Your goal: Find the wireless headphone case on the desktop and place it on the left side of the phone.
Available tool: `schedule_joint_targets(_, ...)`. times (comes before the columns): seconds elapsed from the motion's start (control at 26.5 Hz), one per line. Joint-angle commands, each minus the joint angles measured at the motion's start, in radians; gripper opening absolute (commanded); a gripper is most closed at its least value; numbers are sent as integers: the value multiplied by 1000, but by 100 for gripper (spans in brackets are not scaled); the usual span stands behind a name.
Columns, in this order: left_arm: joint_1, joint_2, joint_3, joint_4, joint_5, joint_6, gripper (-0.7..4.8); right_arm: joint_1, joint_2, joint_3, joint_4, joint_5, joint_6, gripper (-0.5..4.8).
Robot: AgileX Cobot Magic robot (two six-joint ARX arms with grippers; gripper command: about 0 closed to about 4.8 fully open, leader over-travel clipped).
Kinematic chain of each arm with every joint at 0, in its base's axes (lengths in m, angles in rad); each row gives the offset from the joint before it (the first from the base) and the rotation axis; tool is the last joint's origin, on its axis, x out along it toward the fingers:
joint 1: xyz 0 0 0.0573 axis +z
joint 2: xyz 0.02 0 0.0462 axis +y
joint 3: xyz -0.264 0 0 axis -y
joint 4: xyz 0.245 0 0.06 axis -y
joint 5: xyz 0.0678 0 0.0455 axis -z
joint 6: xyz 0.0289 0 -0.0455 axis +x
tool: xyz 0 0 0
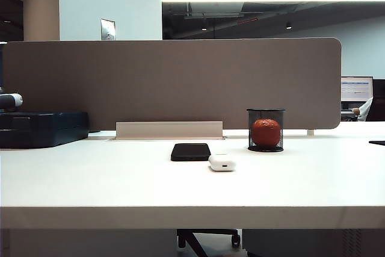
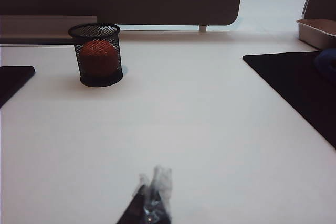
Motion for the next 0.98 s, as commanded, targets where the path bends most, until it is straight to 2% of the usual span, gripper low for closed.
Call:
schedule_joint_targets(0.04, 2, 1, 1, 11, 0, 0, -5, 1, 1, 0, 9, -1, 5, -8)
schedule_joint_targets(0.53, 2, 1, 1, 12, 0, 0, -5, 1, 0, 12, 10, -4, 5, -8)
schedule_joint_targets(0.87, 2, 1, 1, 12, 1, 0, -5, 0, 1, 170, -8, -3, 4, -8)
schedule_joint_targets(0.98, 2, 1, 1, 13, 3, 0, -5, 0, 2, 284, -113, 0, 4, -8)
